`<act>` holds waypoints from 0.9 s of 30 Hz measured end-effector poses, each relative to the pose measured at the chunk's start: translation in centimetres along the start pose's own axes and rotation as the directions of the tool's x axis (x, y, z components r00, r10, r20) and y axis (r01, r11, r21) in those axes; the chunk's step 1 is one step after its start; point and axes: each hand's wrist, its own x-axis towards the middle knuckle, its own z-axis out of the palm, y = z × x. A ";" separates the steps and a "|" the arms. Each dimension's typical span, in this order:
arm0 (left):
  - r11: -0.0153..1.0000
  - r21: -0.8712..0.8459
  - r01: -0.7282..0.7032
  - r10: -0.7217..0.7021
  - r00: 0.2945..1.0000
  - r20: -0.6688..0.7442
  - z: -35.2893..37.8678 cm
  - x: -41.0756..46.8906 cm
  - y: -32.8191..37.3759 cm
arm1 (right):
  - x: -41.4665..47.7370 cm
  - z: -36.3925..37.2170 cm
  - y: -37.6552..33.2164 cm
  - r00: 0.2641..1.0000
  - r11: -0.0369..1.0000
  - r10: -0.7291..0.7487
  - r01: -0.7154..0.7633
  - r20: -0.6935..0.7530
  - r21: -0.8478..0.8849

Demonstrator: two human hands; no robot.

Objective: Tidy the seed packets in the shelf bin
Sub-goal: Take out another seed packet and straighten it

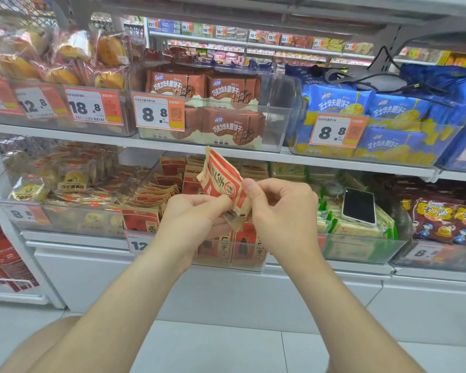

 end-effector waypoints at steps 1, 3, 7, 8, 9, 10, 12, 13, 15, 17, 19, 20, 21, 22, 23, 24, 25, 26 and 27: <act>0.999 0.040 -0.021 0.021 1.000 -0.016 -0.1 0.0 0.1 | 0.1 0.0 0.1 0.999 0.999 0.040 -0.040 0.012 0.022; 0.985 0.147 -0.089 0.098 0.994 -0.049 -0.5 -0.1 0.2 | 0.3 0.0 0.1 0.982 0.972 0.180 -0.186 0.050 0.142; 0.884 0.432 -0.178 0.257 0.957 -0.133 -1.3 0.4 -0.3 | 0.1 0.2 -0.3 0.882 0.845 0.424 -0.466 0.203 0.260; 0.869 0.459 -0.185 0.274 0.952 -0.135 -1.3 0.4 -0.3 | 0.1 0.3 -0.3 0.862 0.822 0.455 -0.503 0.226 0.267; 0.861 0.472 -0.190 0.284 0.949 -0.135 -1.4 0.5 -0.3 | 0.1 0.4 -0.4 0.843 0.799 0.479 -0.534 0.243 0.276; 0.858 0.476 -0.193 0.289 0.948 -0.136 -1.4 0.6 -0.3 | 0.1 0.3 -0.5 0.830 0.780 0.497 -0.556 0.254 0.289; 0.864 0.464 -0.197 0.292 0.946 -0.142 -1.4 0.8 -0.4 | 0.3 0.1 -0.6 0.814 0.745 0.512 -0.580 0.276 0.328; 0.872 0.450 -0.195 0.285 0.948 -0.142 -1.4 0.9 -0.6 | 0.4 -0.1 -0.6 0.806 0.726 0.512 -0.590 0.297 0.353; 0.903 0.390 -0.179 0.246 0.961 -0.129 -1.3 1.2 -0.8 | 0.6 -0.5 -0.6 0.771 0.669 0.506 -0.633 0.385 0.388; 0.955 0.263 -0.138 0.168 0.981 -0.094 -1.0 1.0 -0.8 | 0.6 -0.8 -0.5 0.699 0.594 0.489 -0.705 0.523 0.388; 0.989 0.129 -0.072 0.077 0.996 -0.035 -0.6 0.7 -0.6 | 0.6 -0.9 -0.2 0.667 0.576 0.456 -0.726 0.589 0.375; 0.993 0.101 -0.056 0.057 0.998 -0.009 -0.5 0.6 -0.4 | 0.7 -0.9 0.0 0.681 0.597 0.439 -0.708 0.586 0.377; 0.995 0.087 -0.056 0.055 0.998 0.011 -0.5 0.6 -0.3 | 0.7 -1.0 0.2 0.704 0.613 0.420 -0.685 0.572 0.393; 0.995 0.079 -0.064 0.063 0.998 0.026 -0.6 0.5 -0.2 | 0.8 -1.1 0.3 0.727 0.622 0.403 -0.663 0.555 0.417; 0.994 0.080 -0.073 0.071 0.997 0.037 -0.7 0.5 -0.1 | 0.8 -1.2 0.3 0.747 0.633 0.394 -0.643 0.536 0.432; 0.993 0.088 -0.076 0.072 0.996 0.051 -0.9 0.6 0.0 | 0.8 -1.3 0.3 0.766 0.656 0.388 -0.620 0.512 0.431; 0.992 0.100 -0.077 0.071 0.995 0.067 -1.0 0.7 0.1 | 0.7 -1.4 0.3 0.784 0.685 0.385 -0.596 0.486 0.419; 0.991 0.105 -0.079 0.071 0.994 0.084 -1.1 0.7 0.1 | 0.7 -1.5 0.3 0.799 0.709 0.384 -0.576 0.462 0.407; 0.991 0.103 -0.083 0.073 0.993 0.098 -1.2 0.6 0.2 | 0.6 -1.5 0.2 0.810 0.724 0.384 -0.562 0.444 0.399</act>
